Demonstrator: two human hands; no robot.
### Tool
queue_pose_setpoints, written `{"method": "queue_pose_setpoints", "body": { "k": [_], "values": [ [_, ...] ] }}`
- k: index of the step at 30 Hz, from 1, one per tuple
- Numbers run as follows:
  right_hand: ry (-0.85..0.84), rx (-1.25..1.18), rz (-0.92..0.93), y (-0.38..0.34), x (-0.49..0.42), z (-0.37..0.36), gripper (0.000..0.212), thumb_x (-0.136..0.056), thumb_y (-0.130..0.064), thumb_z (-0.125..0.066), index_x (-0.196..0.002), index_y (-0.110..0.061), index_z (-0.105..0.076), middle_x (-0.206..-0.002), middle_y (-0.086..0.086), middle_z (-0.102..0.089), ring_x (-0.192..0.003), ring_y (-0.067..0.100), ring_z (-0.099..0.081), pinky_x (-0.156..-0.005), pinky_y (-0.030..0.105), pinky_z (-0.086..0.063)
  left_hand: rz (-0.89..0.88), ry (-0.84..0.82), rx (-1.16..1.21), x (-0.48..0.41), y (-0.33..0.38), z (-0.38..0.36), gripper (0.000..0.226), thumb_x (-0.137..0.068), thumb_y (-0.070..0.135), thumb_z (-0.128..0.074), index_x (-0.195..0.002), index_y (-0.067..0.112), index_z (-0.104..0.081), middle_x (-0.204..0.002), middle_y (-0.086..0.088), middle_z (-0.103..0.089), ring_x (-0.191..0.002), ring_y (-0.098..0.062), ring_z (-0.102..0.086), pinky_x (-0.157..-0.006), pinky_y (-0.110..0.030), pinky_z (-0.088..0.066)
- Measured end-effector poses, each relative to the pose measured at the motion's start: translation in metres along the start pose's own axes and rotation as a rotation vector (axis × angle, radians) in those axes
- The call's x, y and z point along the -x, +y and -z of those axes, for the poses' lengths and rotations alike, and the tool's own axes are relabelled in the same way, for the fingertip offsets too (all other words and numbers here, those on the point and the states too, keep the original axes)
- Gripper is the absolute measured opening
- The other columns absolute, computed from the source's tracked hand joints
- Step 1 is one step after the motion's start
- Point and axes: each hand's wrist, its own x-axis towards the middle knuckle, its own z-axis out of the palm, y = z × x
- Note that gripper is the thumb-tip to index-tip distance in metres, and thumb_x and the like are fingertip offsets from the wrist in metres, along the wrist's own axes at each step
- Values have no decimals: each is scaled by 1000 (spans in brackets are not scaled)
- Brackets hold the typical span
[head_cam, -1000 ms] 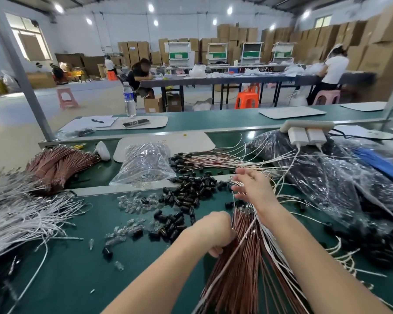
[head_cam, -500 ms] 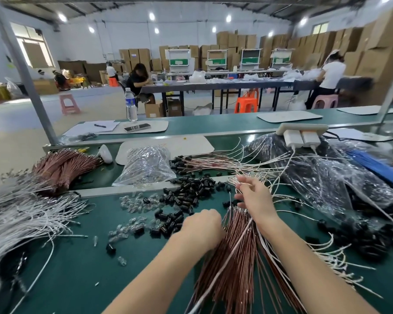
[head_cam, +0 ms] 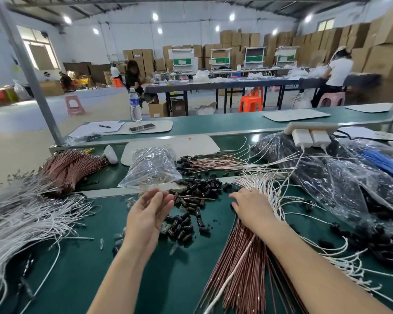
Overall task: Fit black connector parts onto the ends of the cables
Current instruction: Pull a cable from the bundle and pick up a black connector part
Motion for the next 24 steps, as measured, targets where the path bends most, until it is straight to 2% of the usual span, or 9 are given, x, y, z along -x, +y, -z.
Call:
{"method": "queue_pose_setpoints", "body": {
  "k": [3,6,9,10,12,14,15,19,24],
  "values": [
    [-42,105,15,-1,-9,0,34,-107,-37,-43,-130,-23,-63,-127,2,-64,-121,26,-51,-99,41,-46,11,41,120,0,-16,9,8,-93,2,-60,-100,5,-64,-90,-14,-75,-81,-22,-76,-67,-28,-62],
    [-81,93,37,2,-9,1,32,-102,-43,-51,-127,-25,-63,-128,0,-62,-124,24,-48,-103,41,-40,2,37,182,-2,-20,15,16,-82,10,-68,-98,7,-65,-92,-13,-76,-83,-22,-76,-68,-28,-62],
    [-4,25,49,3,-4,3,28,-103,-44,-50,-123,-27,-61,-124,-6,-63,-121,19,-51,-105,40,-40,-8,15,188,-4,-19,19,15,-83,14,-69,-97,10,-65,-92,-13,-76,-83,-21,-76,-68,-28,-62],
    [60,-57,60,1,-2,3,27,-103,-42,-51,-122,-26,-60,-121,-7,-64,-116,16,-54,-104,38,-43,-7,14,193,-4,-19,19,14,-84,15,-69,-97,11,-65,-92,-12,-76,-81,-20,-76,-68,-28,-62],
    [172,-403,60,-7,3,7,20,-101,-37,-58,-116,-26,-63,-110,-11,-67,-103,7,-60,-96,28,-49,0,16,212,-4,-19,20,15,-84,16,-69,-98,13,-65,-90,-10,-76,-78,-18,-76,-66,-27,-62],
    [202,-786,24,-21,9,11,9,-98,-31,-64,-106,-35,-63,-101,-18,-67,-94,-4,-62,-85,13,-49,13,15,228,-4,-18,19,17,-83,16,-70,-99,13,-65,-88,-9,-76,-76,-17,-75,-64,-27,-62],
    [205,-930,4,-28,13,12,12,-97,-29,-66,-102,-39,-63,-98,-18,-69,-94,-5,-62,-82,10,-49,21,15,228,-3,-18,19,17,-83,17,-70,-99,13,-65,-88,-9,-76,-75,-17,-75,-64,-26,-61],
    [207,-1254,-33,-49,24,4,20,-98,-18,-66,-108,-36,-69,-103,-25,-71,-100,-5,-66,-84,7,-48,46,19,241,-4,-16,18,18,-81,18,-72,-97,13,-66,-86,-6,-75,-72,-14,-74,-62,-24,-61],
    [183,-1549,-68,-56,26,1,19,-86,-25,-71,-105,-25,-74,-101,-8,-77,-98,8,-72,-88,15,-53,69,18,291,-6,-16,18,16,-83,19,-71,-97,13,-67,-87,-4,-75,-72,-13,-73,-61,-22,-60]
  ]
}}
